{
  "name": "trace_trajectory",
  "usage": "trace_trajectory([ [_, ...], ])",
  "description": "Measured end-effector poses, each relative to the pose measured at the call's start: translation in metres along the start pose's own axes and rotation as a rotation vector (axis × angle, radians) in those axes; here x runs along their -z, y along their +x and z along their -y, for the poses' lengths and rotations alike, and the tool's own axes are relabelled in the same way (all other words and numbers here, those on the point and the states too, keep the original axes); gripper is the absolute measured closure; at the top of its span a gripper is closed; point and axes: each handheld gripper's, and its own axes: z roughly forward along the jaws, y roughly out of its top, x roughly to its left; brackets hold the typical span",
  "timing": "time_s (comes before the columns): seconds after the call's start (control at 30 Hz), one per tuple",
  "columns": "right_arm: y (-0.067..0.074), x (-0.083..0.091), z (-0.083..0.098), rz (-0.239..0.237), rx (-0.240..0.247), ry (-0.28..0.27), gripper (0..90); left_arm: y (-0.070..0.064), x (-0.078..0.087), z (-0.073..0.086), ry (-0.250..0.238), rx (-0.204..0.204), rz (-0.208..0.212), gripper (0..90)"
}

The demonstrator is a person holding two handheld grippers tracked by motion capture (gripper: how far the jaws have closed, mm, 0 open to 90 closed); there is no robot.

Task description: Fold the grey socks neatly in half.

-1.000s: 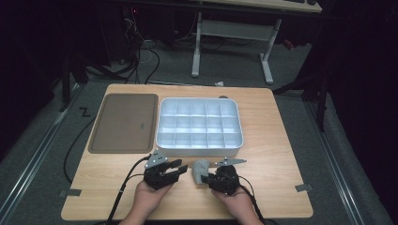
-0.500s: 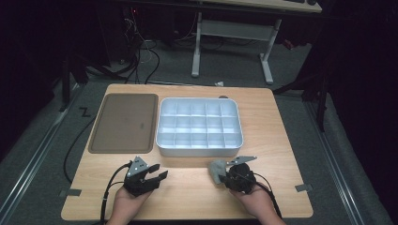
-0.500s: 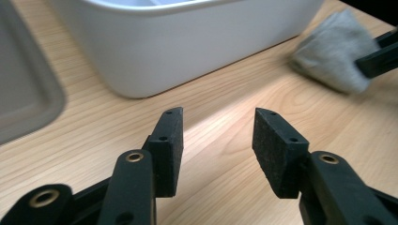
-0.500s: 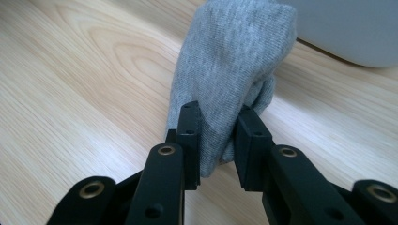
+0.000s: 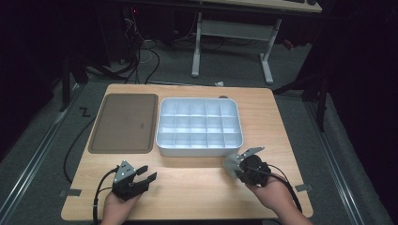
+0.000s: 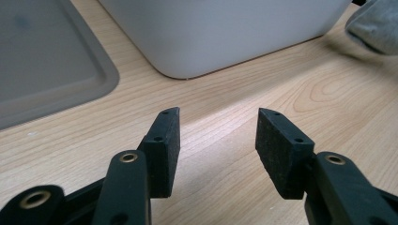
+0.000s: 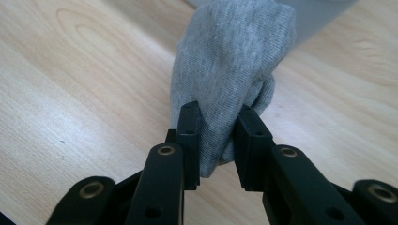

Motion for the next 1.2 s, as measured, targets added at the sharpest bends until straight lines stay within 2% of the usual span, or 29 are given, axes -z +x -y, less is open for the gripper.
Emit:
trace_trajectory([
  [0.13, -0.007, 0.014, -0.013, 0.022, 0.013, 0.027, 74.6, 0.003, 0.004, 0.000, -0.012, 0.011, 0.005, 49.9],
  [0.2, -0.009, 0.018, -0.017, 0.025, 0.004, 0.045, 74.7, 0.003, 0.004, 0.001, -0.014, 0.015, 0.005, 49.9],
  [0.3, -0.011, 0.021, -0.020, 0.035, 0.019, 0.065, 74.7, 0.005, 0.005, 0.001, -0.014, 0.021, 0.002, 49.9],
  [0.33, -0.013, 0.026, -0.023, 0.030, 0.022, 0.081, 74.7, 0.006, 0.006, 0.001, -0.016, 0.027, 0.003, 49.9],
  [0.43, -0.017, 0.033, -0.027, 0.025, 0.017, 0.084, 74.7, 0.007, 0.006, 0.002, -0.016, 0.027, 0.002, 49.9],
  [0.5, -0.021, 0.045, -0.036, 0.055, 0.030, 0.085, 74.7, 0.007, 0.005, 0.002, -0.012, 0.028, 0.005, 49.9],
  [0.6, -0.024, 0.051, -0.042, 0.074, 0.029, 0.083, 74.7, 0.007, 0.005, 0.002, -0.018, 0.033, 0.003, 50.0],
  [0.7, -0.030, 0.059, -0.055, 0.096, 0.037, 0.085, 74.7, 0.008, 0.006, 0.002, -0.014, 0.036, 0.005, 50.0],
  [0.73, -0.034, 0.061, -0.064, 0.109, 0.039, 0.088, 74.7, 0.009, 0.006, 0.002, -0.016, 0.041, 0.004, 50.0],
  [0.77, -0.034, 0.061, -0.064, 0.109, 0.039, 0.088, 74.7, 0.009, 0.006, 0.002, -0.016, 0.041, 0.004, 50.0],
  [0.9, -0.041, 0.057, -0.083, 0.144, 0.064, 0.122, 74.7, 0.008, 0.004, 0.004, -0.010, 0.038, 0.006, 50.0],
  [1.07, -0.047, 0.040, -0.112, 0.205, 0.102, 0.198, 74.6, 0.009, 0.004, 0.005, -0.008, 0.041, 0.007, 50.1],
  [1.2, -0.046, 0.026, -0.123, 0.208, 0.107, 0.239, 74.6, 0.010, 0.004, 0.005, -0.007, 0.045, 0.010, 50.0],
])
